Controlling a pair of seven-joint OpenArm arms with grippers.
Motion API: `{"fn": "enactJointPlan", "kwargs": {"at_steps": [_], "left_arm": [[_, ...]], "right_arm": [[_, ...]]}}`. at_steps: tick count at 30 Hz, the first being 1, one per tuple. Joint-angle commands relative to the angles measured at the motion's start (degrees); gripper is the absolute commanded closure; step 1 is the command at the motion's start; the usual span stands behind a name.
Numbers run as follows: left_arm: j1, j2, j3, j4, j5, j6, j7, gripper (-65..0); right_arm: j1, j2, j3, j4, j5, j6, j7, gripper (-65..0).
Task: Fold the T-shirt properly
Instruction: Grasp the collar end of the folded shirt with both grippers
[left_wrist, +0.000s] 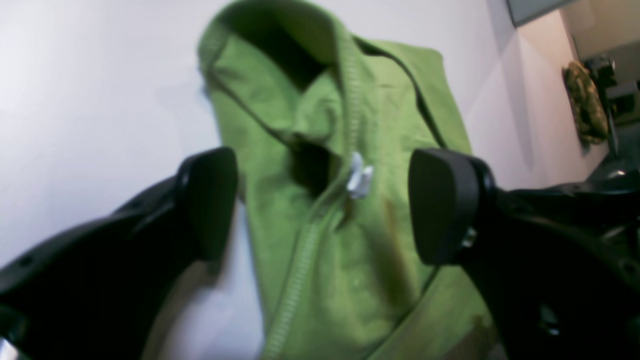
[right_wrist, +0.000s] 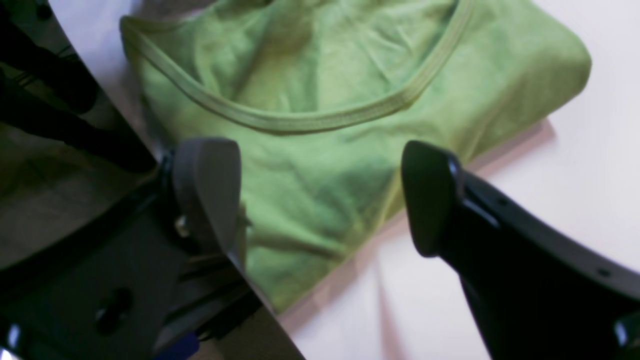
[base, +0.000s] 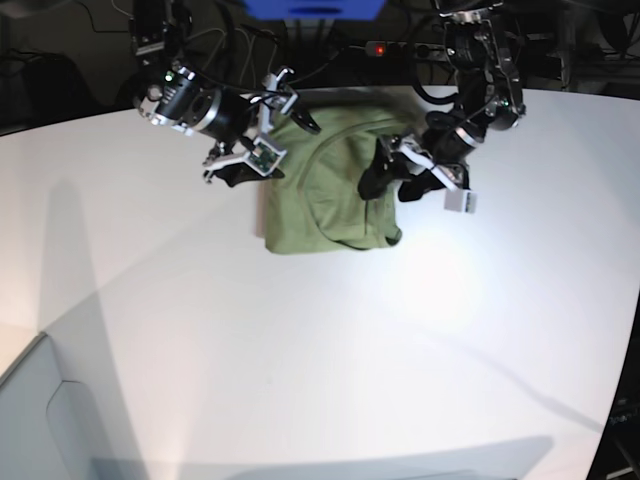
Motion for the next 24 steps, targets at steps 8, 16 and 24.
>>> {"fn": "enactJointPlan", "kwargs": {"at_steps": [8,16,24], "left_arm": [[-0.29,2.30,-0.05,-1.52,9.08,-0.41,-0.99,-50.8],[-0.65,2.74,0.30,-1.61,11.72,-0.49,-0.99,-28.0],[-0.82,2.74,0.30,-3.81,11.72,-0.41,-0.81,0.0]], "right_arm": [[0.43,-0.01,0.00,0.81,0.95,0.80,1.29,-48.9],[1.13,-0.10,2.11,0.89,1.21,0.80,1.29,-48.9],[1.22,-1.25,8.97,2.48,1.30,0.80,1.82,-48.9]]}}
